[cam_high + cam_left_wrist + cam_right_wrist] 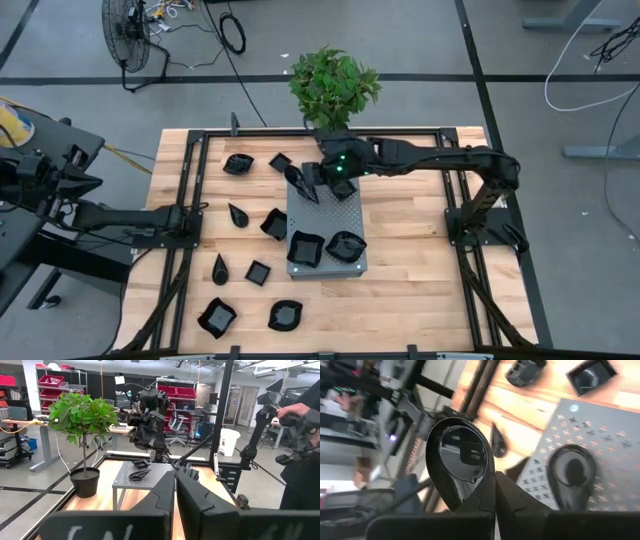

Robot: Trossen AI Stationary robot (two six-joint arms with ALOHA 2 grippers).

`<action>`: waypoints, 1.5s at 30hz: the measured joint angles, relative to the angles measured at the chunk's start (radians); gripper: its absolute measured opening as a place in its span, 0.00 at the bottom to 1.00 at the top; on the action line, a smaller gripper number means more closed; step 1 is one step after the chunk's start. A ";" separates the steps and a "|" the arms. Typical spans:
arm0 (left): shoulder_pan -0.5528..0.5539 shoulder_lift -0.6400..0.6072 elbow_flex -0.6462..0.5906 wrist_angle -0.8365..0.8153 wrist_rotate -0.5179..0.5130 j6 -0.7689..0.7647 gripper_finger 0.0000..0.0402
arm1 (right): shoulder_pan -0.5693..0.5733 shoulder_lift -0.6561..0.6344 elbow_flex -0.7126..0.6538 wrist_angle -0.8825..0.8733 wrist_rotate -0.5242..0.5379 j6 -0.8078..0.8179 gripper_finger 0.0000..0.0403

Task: Pick & Place Mini shaped plates
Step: Stack the black bowl on top of the black bowl on the shelf

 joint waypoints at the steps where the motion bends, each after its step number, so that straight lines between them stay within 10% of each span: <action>1: 0.000 0.000 0.000 0.000 -0.001 0.000 0.06 | 0.000 0.007 0.007 -0.007 0.000 -0.002 0.00; 45: 0.000 0.000 0.000 0.000 0.000 0.000 0.06 | -0.042 0.118 0.000 -0.216 -0.019 0.029 0.00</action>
